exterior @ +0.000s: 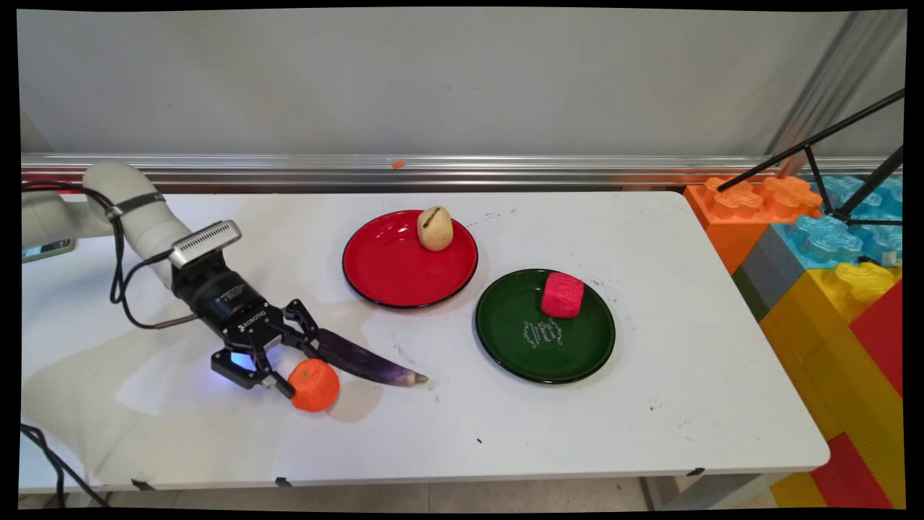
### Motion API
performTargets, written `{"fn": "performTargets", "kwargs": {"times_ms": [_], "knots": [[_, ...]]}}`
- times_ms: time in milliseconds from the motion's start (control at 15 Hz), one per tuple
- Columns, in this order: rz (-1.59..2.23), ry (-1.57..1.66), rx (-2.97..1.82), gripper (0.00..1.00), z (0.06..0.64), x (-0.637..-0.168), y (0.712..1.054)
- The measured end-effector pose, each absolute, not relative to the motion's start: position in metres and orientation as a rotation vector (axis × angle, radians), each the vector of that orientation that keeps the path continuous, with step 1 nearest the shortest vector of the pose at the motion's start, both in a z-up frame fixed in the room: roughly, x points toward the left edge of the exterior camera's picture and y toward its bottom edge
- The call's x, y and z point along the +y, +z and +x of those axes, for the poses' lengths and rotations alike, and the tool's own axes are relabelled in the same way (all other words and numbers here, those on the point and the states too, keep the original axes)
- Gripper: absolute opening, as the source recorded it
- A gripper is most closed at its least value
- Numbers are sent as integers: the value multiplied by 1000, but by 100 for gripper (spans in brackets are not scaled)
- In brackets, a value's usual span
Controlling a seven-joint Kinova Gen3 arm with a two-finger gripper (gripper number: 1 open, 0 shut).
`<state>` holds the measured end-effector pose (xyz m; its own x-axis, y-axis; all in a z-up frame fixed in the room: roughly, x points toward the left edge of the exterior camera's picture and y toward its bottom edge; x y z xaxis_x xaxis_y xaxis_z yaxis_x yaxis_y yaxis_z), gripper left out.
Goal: Place the picked object on the table
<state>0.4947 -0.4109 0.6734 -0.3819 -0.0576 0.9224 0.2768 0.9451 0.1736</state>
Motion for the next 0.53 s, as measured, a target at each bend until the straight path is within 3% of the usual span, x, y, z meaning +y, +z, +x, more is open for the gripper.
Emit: {"fn": "performTargets", "kwargs": {"times_ms": [533], "knots": [[-160,-370,-1946,0,494,-412,652]]}}
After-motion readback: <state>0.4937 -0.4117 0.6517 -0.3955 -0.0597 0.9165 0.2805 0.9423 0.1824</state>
